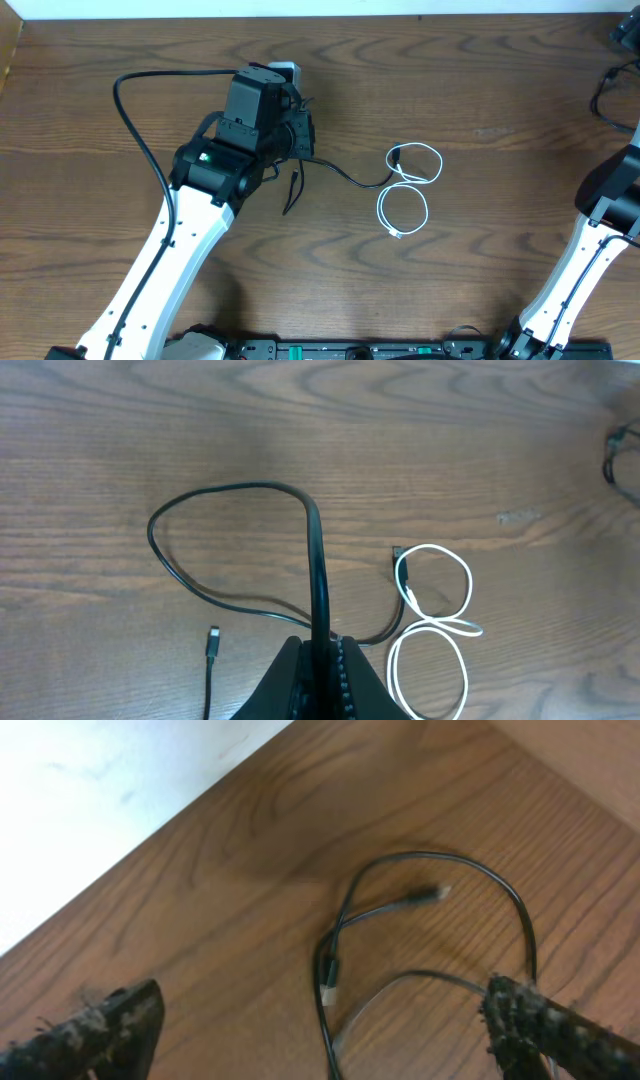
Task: Untangle cables
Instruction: 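Reach the right gripper to the white cable coil and grasp it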
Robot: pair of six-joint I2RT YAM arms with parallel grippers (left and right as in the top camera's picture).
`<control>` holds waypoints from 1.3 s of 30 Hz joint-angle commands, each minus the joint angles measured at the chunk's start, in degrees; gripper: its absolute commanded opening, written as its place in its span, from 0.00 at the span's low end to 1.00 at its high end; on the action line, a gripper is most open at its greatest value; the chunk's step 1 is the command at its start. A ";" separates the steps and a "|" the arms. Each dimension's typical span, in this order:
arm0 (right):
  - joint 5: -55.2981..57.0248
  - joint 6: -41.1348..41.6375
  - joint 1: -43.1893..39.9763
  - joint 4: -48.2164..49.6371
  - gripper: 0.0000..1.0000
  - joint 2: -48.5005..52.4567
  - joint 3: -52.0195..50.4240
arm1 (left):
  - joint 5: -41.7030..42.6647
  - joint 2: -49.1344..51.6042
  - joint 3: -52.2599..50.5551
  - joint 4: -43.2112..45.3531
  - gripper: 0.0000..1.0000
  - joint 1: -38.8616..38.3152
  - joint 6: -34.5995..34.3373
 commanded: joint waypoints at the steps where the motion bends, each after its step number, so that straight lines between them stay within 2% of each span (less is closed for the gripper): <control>1: -2.89 -0.74 0.24 -2.54 0.99 -4.31 0.39 | -0.26 1.40 0.33 0.00 0.09 -0.17 0.52; 4: -6.80 -0.74 0.48 -7.37 0.99 -8.33 0.39 | -0.13 1.88 0.31 0.02 0.09 -0.17 0.52; 8: -22.03 -3.72 2.19 -21.75 0.99 -14.25 0.39 | -0.07 2.05 0.33 -0.07 0.09 -0.17 0.55; 12: -36.83 -13.84 6.40 -34.56 0.97 -13.90 0.33 | 4.04 2.05 0.33 -1.73 0.09 -0.17 4.52; 17: -36.87 -32.30 15.67 -48.72 0.93 -13.09 -0.50 | 4.17 2.05 0.33 -4.59 0.09 1.25 11.37; 22: -31.65 -34.73 25.27 -48.72 0.90 -13.07 -9.05 | 4.20 2.05 0.33 -5.64 0.09 7.54 11.30; 25: -31.54 -34.91 29.70 -48.33 0.69 -13.07 -14.86 | 4.20 2.05 0.33 -7.02 0.09 10.40 11.30; 26: -31.74 -34.71 30.56 -48.48 0.67 -13.07 -15.78 | 4.22 2.05 0.33 -7.48 0.09 10.93 11.30; 30: -30.95 -31.71 33.68 -48.92 0.65 -14.38 -17.97 | 4.17 2.05 0.33 -9.22 0.09 12.02 11.32; 34: -27.63 -28.70 37.05 -48.54 0.62 -20.15 -22.73 | 4.17 2.05 0.31 -10.58 0.09 12.00 11.32; 38: -21.70 -22.88 41.97 -40.92 0.63 -30.05 -35.95 | 4.17 2.05 0.28 -10.71 0.16 12.00 11.30; 39: -21.20 -22.32 43.78 -36.06 0.64 -33.66 -42.80 | 4.17 2.05 0.28 -10.71 0.16 12.00 11.30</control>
